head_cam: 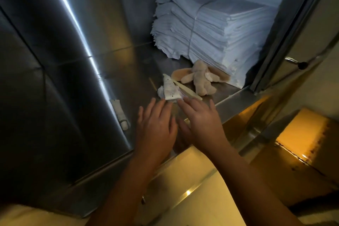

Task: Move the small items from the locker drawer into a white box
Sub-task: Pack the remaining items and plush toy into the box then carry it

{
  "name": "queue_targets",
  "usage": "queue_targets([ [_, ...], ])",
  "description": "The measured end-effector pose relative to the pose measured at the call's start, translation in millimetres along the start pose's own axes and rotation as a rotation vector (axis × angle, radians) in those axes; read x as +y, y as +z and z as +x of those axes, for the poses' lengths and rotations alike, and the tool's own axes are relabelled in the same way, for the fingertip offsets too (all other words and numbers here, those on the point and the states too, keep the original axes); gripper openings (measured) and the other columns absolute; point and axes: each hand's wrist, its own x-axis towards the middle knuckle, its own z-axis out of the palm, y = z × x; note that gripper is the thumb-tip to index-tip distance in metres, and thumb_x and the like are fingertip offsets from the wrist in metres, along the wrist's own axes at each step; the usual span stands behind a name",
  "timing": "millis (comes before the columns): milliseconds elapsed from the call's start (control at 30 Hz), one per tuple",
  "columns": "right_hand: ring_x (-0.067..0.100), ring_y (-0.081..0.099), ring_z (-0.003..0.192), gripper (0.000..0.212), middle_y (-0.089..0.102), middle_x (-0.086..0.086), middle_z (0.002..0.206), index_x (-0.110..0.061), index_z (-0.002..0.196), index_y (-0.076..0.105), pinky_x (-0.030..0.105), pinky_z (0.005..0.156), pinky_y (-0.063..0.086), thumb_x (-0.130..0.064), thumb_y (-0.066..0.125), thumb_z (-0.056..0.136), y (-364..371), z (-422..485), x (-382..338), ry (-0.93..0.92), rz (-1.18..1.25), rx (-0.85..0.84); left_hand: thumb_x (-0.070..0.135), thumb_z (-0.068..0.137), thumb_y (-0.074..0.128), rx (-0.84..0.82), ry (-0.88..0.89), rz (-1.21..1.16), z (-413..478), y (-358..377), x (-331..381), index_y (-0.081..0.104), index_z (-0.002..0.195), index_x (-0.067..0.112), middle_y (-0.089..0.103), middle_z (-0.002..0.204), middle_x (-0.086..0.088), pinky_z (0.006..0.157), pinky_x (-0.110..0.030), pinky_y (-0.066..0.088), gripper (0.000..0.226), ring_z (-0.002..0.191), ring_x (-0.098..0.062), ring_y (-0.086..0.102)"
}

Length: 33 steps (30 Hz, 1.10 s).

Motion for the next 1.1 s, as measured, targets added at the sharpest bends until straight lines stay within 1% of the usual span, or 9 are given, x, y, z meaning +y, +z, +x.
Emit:
queue_targets([
  [133,0.023,0.039,0.129,0.048,0.049,0.007,0.136,-0.015,0.132,0.048,0.051,0.102,0.030,-0.031,0.056,0.087,12.7,36.3,16.5,-0.107,0.028,0.003,0.028,0.095,0.042,0.029,-0.068,0.021,21.3,11.4,-1.9,0.037,0.139,0.019,0.033,0.148,-0.002,0.109,-0.034,0.000,0.045,0.139,-0.018,0.017],
  [267,0.023,0.037,0.130,0.051,0.046,0.008,0.138,-0.014,0.134,0.045,0.050,0.103,0.027,-0.029,0.055,0.087,27.9,64.0,30.2,-0.182,0.045,-0.044,0.026,0.094,0.045,0.053,-0.116,0.045,37.2,20.0,-5.7,0.039,0.138,0.017,0.034,0.147,-0.003,0.105,-0.031,-0.003,0.045,0.138,-0.019,0.019],
  [367,0.028,0.045,0.124,0.047,0.053,0.013,0.131,-0.008,0.127,0.053,0.052,0.098,0.031,-0.021,0.061,0.083,37.4,76.0,32.7,-0.220,0.100,-0.029,0.024,0.093,0.048,0.053,-0.154,0.058,43.1,22.1,-8.6,0.042,0.137,0.015,0.038,0.145,-0.006,0.108,-0.034,0.001,0.045,0.137,-0.022,0.024],
  [533,0.039,0.056,0.108,0.045,0.060,0.022,0.117,0.001,0.116,0.060,0.050,0.088,0.044,-0.004,0.069,0.072,50.3,85.4,34.2,-0.309,0.157,0.024,0.025,0.093,0.047,0.031,-0.184,0.072,44.6,26.9,-14.3,0.040,0.138,0.017,0.035,0.147,-0.005,0.108,-0.034,-0.002,0.046,0.138,-0.020,0.021],
  [700,0.045,0.044,0.122,0.044,0.049,0.028,0.130,0.004,0.124,0.052,0.055,0.097,0.036,-0.002,0.063,0.082,61.3,88.8,37.8,-0.319,0.166,-0.003,0.024,0.092,0.049,0.041,-0.196,0.076,42.7,29.9,-18.0,0.041,0.137,0.016,0.038,0.145,-0.006,0.109,-0.036,0.002,0.046,0.138,-0.021,0.023],
  [800,0.041,0.035,0.130,0.046,0.041,0.026,0.138,0.001,0.132,0.045,0.051,0.105,0.029,-0.003,0.056,0.087,64.1,92.3,39.2,-0.342,0.144,-0.025,0.023,0.091,0.051,0.053,-0.196,0.090,41.2,29.4,-20.2,0.044,0.135,0.015,0.041,0.143,-0.007,0.108,-0.037,0.004,0.045,0.136,-0.023,0.027],
  [867,0.042,0.033,0.131,0.046,0.039,0.026,0.139,0.003,0.133,0.042,0.052,0.107,0.030,0.000,0.054,0.088,63.0,94.0,38.9,-0.346,0.144,-0.039,0.024,0.091,0.050,0.059,-0.200,0.098,40.4,27.2,-21.8,0.044,0.135,0.015,0.041,0.143,-0.007,0.108,-0.037,0.003,0.045,0.136,-0.022,0.027],
  [967,0.049,0.040,0.122,0.047,0.046,0.032,0.130,0.010,0.126,0.048,0.060,0.095,0.040,0.008,0.060,0.080,59.3,92.2,36.7,-0.364,0.166,-0.007,0.026,0.092,0.048,0.066,-0.201,0.109,37.8,23.2,-25.8,0.042,0.137,0.016,0.038,0.145,-0.005,0.109,-0.035,0.001,0.046,0.137,-0.021,0.023],
  [1100,0.050,0.041,0.121,0.047,0.048,0.031,0.128,0.010,0.124,0.051,0.063,0.088,0.043,0.010,0.060,0.077,53.9,86.9,28.2,-0.404,0.175,0.078,0.022,0.092,0.051,0.077,-0.199,0.101,31.5,13.8,-29.1,0.044,0.136,0.013,0.039,0.144,-0.008,0.112,-0.040,0.008,0.045,0.137,-0.022,0.026],
])
